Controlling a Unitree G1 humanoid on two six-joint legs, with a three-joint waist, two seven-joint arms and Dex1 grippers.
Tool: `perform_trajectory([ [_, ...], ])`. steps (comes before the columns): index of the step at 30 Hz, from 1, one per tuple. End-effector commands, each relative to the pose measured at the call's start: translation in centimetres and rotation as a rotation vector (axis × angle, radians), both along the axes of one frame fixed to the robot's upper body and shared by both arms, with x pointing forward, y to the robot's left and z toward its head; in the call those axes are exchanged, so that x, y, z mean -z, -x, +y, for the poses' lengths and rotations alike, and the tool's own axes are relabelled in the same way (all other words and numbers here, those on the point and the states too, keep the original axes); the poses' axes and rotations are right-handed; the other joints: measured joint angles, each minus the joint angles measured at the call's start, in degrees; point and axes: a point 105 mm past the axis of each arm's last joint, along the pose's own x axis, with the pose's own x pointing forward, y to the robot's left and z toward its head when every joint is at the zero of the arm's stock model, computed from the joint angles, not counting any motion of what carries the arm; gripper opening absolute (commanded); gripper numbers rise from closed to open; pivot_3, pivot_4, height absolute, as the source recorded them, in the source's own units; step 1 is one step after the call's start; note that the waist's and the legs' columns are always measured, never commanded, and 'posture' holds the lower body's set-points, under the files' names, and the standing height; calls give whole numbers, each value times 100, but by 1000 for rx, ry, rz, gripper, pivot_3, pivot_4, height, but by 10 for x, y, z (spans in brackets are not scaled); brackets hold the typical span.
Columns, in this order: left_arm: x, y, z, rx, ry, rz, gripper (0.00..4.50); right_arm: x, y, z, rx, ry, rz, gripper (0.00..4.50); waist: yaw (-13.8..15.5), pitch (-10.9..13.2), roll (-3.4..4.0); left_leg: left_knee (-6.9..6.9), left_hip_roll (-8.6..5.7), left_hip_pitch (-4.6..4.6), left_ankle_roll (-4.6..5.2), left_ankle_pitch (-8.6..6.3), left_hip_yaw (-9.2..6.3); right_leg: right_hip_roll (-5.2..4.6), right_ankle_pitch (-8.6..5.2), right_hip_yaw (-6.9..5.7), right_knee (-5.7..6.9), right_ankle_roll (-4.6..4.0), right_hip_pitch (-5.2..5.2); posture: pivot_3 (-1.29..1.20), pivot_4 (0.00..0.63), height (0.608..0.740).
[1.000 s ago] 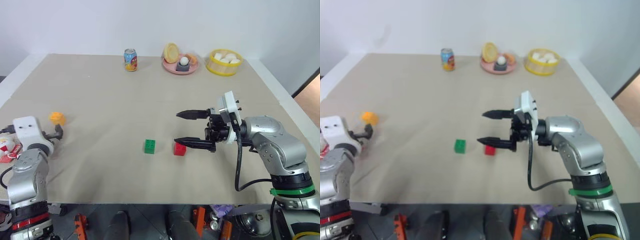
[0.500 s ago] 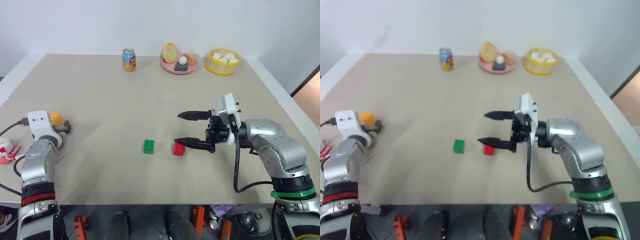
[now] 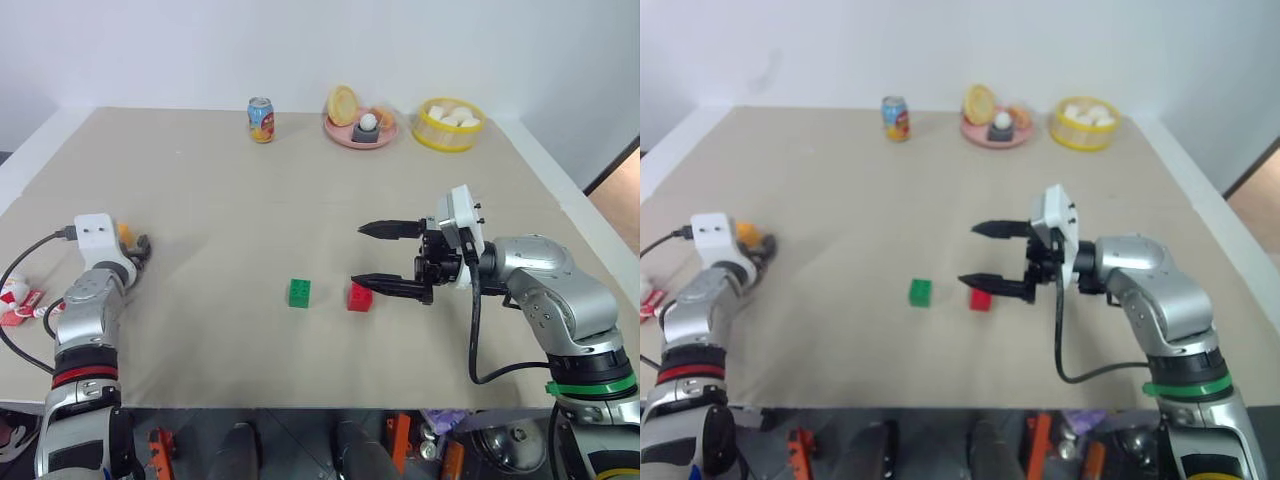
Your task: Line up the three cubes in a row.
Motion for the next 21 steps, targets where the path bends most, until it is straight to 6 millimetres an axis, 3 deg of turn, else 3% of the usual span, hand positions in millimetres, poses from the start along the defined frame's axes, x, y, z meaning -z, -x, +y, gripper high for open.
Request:
perform_trajectory([
  [1,-10,-1,2,-9,-14,-32,1584,-12,1,-5,16,-4,-65,4500,-6,0,0,-2,0,1,0,0,1,0,0,0,0,0,0,0,150,740],
  [2,-10,-1,1,-8,-16,-32,1316,-12,0,-5,19,-2,-67,4500,-6,0,0,-4,0,2,0,0,1,0,0,0,0,0,-1,0,150,740],
  [9,-25,-8,-15,76,-122,-73,1326,-12,-1,-5,21,2,-69,4500,2,0,0,-7,-1,0,-1,0,1,-1,-2,0,0,1,-1,0,150,740],
  [11,-38,-12,-34,180,-145,-128,1326,-13,0,-7,20,2,-67,4500,18,1,-2,-7,-2,-2,-1,0,0,-1,-2,0,-1,1,-1,0,150,740],
  [14,-55,-13,-82,468,-219,-204,1326,-12,3,-13,17,13,-51,4500,26,1,-1,-8,-4,-11,-6,3,-1,-3,-6,-1,-4,4,-2,0,150,740],
  [18,-49,5,-131,855,-269,-198,1326,-6,9,-20,22,39,-33,4500,17,1,-1,-16,-5,-13,-8,2,3,-8,-9,1,-17,4,-2,0,150,740],
  [21,-40,26,-154,1108,-280,-159,1326,-13,16,-23,18,4,-26,4500,-15,1,0,-35,-3,-9,-9,1,10,-7,-12,5,-16,5,-10,0,150,740],
])
